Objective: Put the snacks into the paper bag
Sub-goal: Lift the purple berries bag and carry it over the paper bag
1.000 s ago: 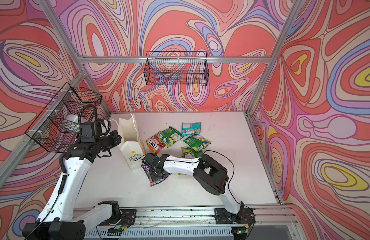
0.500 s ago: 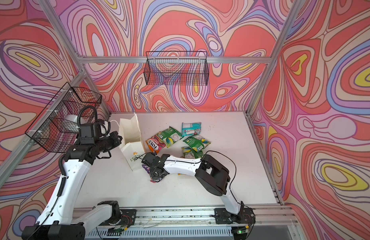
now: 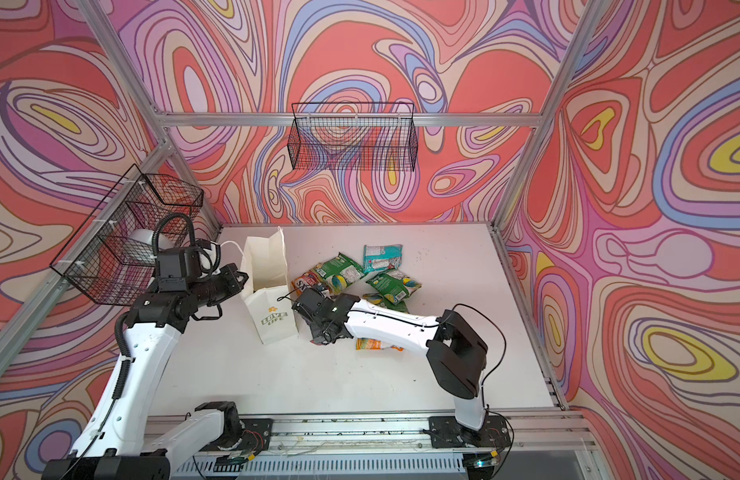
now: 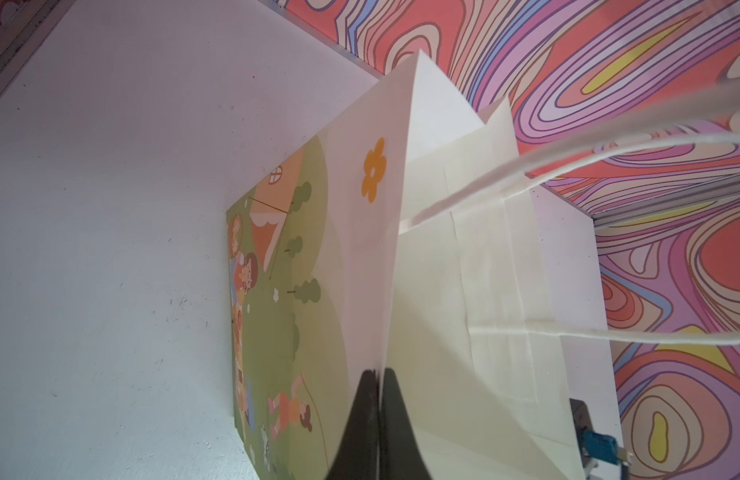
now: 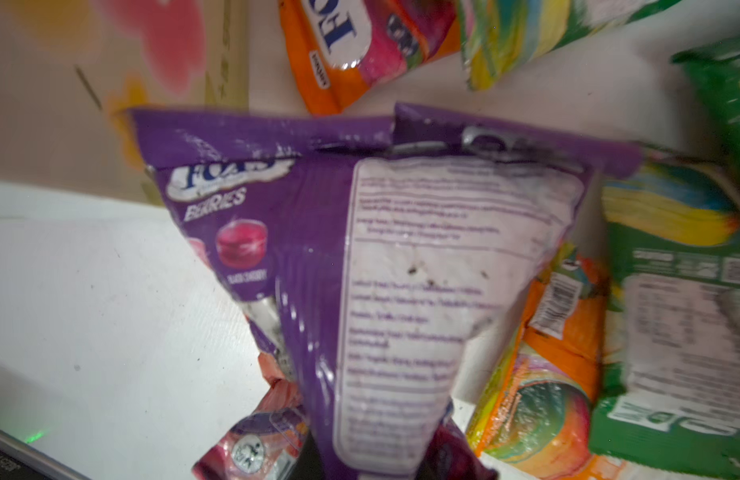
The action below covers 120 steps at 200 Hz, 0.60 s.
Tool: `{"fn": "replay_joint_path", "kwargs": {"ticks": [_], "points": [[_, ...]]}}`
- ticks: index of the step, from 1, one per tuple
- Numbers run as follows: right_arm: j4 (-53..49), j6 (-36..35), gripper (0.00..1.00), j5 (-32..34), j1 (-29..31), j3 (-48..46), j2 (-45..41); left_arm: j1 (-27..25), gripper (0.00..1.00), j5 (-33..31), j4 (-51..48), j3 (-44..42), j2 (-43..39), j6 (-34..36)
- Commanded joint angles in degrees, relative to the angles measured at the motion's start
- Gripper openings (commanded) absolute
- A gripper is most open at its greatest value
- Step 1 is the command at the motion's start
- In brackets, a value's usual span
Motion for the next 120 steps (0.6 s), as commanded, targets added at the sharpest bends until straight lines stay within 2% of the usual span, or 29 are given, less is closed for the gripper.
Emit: {"fn": "replay_joint_path", "kwargs": {"ticks": [1,54,120], "points": [[-1.5,-1.4,0.04,5.1,-1.6,1.5,-3.6,0.3,0.0,1.9,1.3,0.1,-1.3,-0.5],[-2.5,-6.9,0.02,10.1,-3.5,9.8,-8.3,0.6,0.0,4.7,2.5,-1.0,-1.8,-1.3],[-0.5,-15.2,0.0,10.5,-3.6,26.5,-7.9,1.5,0.0,6.6,3.2,-1.1,-2.0,-1.5]]}}
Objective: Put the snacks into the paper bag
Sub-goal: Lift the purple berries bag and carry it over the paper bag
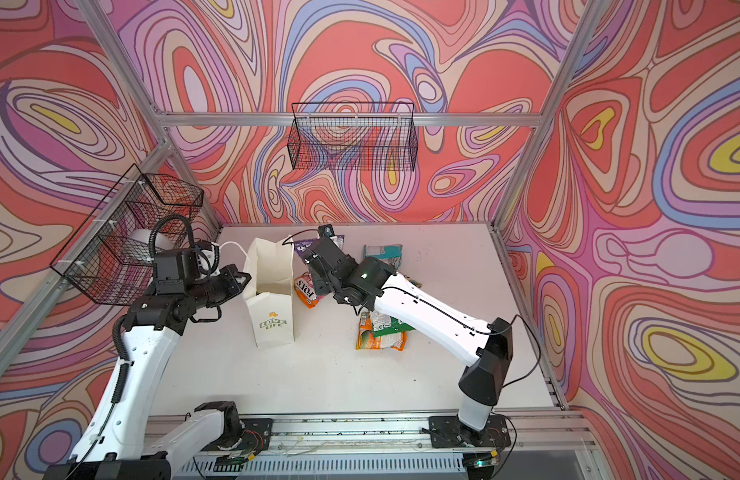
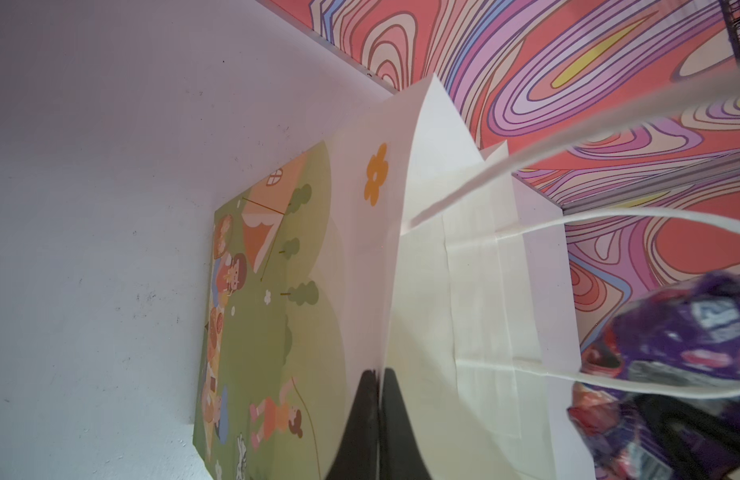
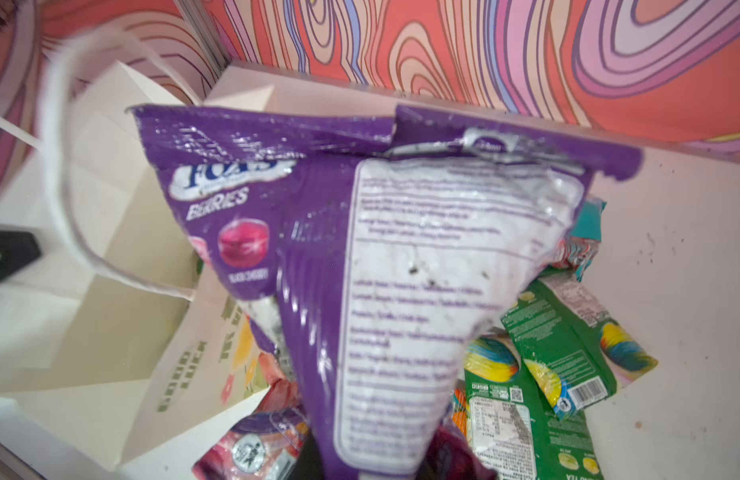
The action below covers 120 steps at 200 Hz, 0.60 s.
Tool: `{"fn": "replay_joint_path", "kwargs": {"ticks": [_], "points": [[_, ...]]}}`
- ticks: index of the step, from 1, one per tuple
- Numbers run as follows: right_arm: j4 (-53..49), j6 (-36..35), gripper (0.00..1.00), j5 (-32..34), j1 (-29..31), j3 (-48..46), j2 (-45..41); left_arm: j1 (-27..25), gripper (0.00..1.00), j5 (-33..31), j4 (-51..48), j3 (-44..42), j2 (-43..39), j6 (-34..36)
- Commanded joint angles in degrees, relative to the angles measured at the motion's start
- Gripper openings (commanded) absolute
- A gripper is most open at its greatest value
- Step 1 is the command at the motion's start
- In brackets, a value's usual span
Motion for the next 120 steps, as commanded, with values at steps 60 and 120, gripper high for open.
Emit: {"fn": "replay_joint_path", "kwargs": {"ticks": [60,120], "points": [[6.6,-8.7,0.0,-6.5,2.2,25.6,7.8,1.8,0.0,3.5,3.8,-0.9,-1.2,-1.2],[12.0,-3.1,0.0,-18.5,4.7,32.8,18.8,2.7,0.0,4.6,4.5,-1.3,-1.2,-1.9]]}}
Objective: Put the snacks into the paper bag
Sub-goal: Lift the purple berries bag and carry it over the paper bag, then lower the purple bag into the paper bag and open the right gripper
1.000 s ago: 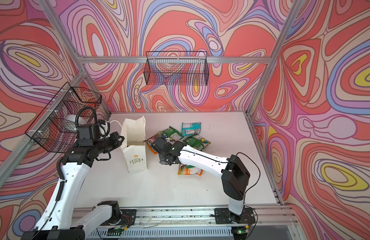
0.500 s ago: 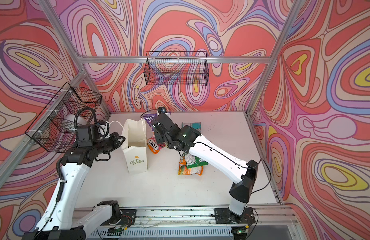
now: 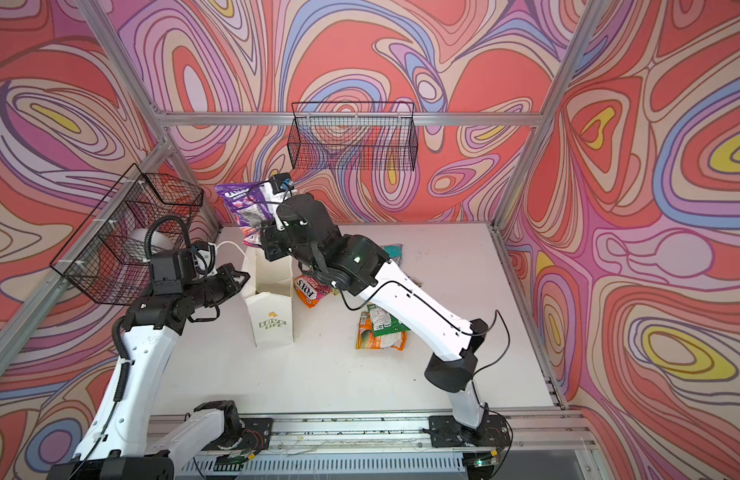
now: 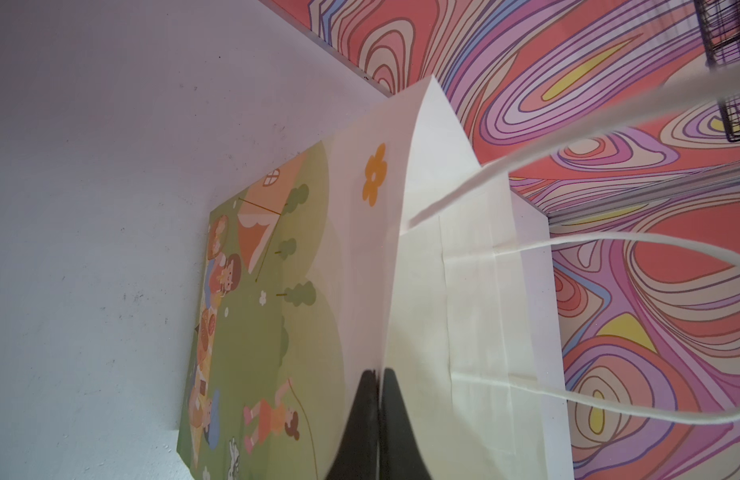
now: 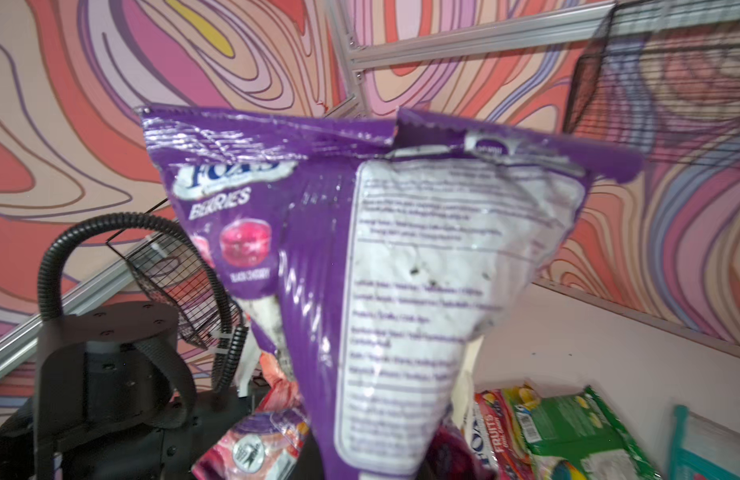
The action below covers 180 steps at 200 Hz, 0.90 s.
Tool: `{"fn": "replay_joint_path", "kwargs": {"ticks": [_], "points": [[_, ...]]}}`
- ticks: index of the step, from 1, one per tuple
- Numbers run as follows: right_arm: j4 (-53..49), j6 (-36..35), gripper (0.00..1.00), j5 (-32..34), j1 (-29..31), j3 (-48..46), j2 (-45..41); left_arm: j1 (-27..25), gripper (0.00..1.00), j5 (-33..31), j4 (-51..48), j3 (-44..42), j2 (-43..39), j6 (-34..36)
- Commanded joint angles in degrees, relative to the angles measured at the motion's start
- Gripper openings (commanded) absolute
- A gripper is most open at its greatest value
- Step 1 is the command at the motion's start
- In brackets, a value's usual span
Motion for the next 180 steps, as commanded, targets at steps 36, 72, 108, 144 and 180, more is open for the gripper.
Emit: {"fn": "replay_joint_path", "kwargs": {"ticks": [36,72,108,144,180], "points": [[6.2,6.2,0.0,-6.5,0.1,-5.7,4.0,0.7,0.0,1.8,3.1,-0.4,-1.3,-0.8],[5.5,8.7,0.0,-5.3,0.1,-10.2,4.2,1.0,0.0,2.1,3.3,-0.4,-1.3,-1.1],[5.3,10.0,0.0,-3.7,-0.4,-13.3,3.6,1.1,0.0,2.1,3.3,-0.4,-1.4,-1.2],[6.0,12.7,0.0,-4.8,-2.4,-17.0,2.7,1.3,0.0,2.1,3.4,-0.6,-1.4,-1.2],[3.7,14.5,0.0,-3.2,-3.3,-17.1,3.5,1.6,0.0,2.2,3.4,-0.6,-1.4,-1.4]]}}
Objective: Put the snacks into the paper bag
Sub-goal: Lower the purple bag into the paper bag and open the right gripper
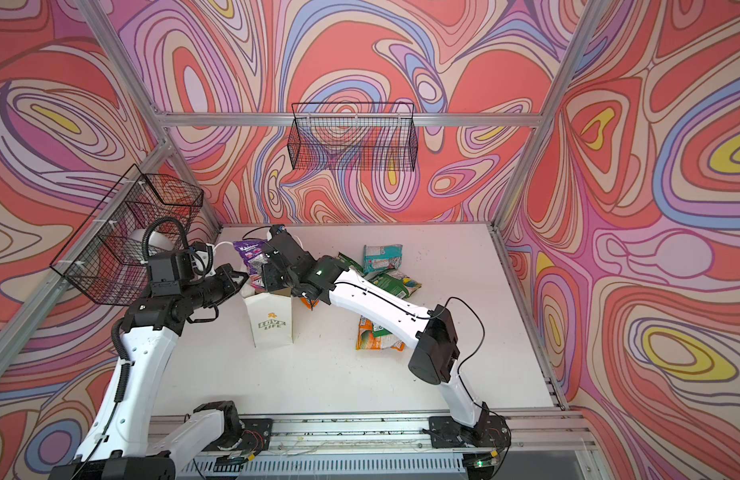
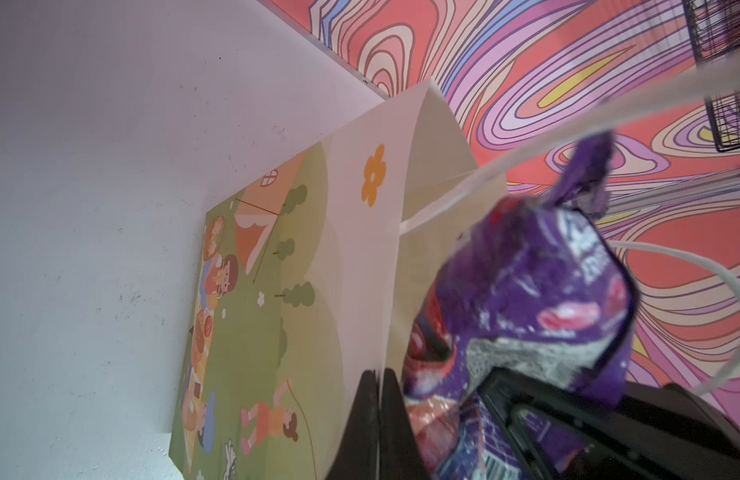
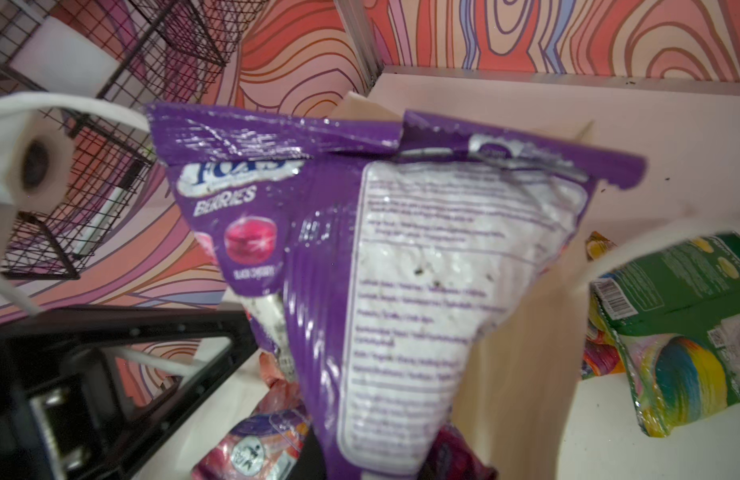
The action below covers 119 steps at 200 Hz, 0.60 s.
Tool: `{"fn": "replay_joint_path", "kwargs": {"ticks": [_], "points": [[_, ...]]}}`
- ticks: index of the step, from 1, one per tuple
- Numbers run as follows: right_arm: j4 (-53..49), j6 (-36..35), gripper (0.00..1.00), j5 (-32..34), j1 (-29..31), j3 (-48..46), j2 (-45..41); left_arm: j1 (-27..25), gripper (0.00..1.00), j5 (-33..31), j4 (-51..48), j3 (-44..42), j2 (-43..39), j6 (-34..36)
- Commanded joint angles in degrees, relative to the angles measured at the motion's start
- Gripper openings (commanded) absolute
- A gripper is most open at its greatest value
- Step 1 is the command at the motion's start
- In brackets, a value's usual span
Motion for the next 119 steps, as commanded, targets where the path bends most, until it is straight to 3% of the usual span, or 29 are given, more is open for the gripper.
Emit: {"fn": "replay_joint_path", "kwargs": {"ticks": [1,86,119], "points": [[1.0,2.2,0.0,1.6,-0.6,0.3,-1.4,0.5,0.0,1.2,2.8,-0.1,-1.2,-0.9],[-3.4,3.7,0.0,3.3,-0.6,3.8,2.0,0.9,0.0,1.9,3.2,-0.4,-1.0,-1.3],[-3.3,3.3,0.16,2.5,-0.5,4.2,2.4,1.1,0.0,2.2,3.5,-0.5,-0.9,-1.4]]}}
